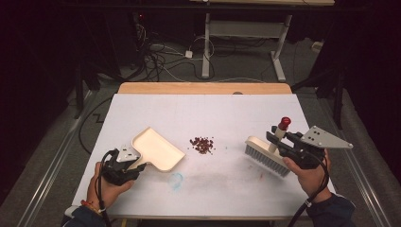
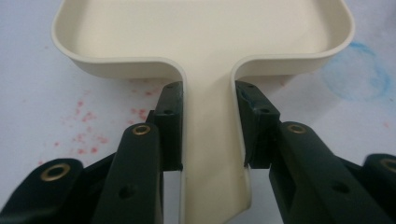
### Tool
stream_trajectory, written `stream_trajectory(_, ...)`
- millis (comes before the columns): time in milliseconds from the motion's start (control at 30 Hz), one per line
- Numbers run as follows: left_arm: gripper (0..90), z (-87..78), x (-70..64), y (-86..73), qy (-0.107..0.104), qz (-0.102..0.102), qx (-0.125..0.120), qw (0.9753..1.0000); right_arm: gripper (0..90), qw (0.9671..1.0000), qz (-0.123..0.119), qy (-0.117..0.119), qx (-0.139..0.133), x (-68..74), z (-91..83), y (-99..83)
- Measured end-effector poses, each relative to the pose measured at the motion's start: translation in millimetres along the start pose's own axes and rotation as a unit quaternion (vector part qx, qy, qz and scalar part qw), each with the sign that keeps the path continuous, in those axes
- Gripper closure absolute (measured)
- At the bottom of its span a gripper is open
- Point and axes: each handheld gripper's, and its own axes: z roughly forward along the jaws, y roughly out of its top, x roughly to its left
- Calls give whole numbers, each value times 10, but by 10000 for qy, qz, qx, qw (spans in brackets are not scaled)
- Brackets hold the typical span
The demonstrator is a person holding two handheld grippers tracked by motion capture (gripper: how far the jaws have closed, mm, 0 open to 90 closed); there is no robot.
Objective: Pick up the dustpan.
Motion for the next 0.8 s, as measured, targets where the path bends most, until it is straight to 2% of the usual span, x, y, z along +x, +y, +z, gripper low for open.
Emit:
stream_trajectory(267,642,-7,-125,-47,-154,161,88,9997,693,10000,24,-3,41,-10,48,-8)
stream_trajectory(433,642,31,-123,-37,-248,247,125,9993,693,10000,43,34,0,-1,69,-8)
stream_trajectory(533,642,38,-115,-26,-296,274,115,9991,693,10000,60,-20,10,-1,97,-18)
stream_trajectory(800,642,53,-138,-44,-408,283,137,9987,693,9999,131,13,-89,-13,263,31)
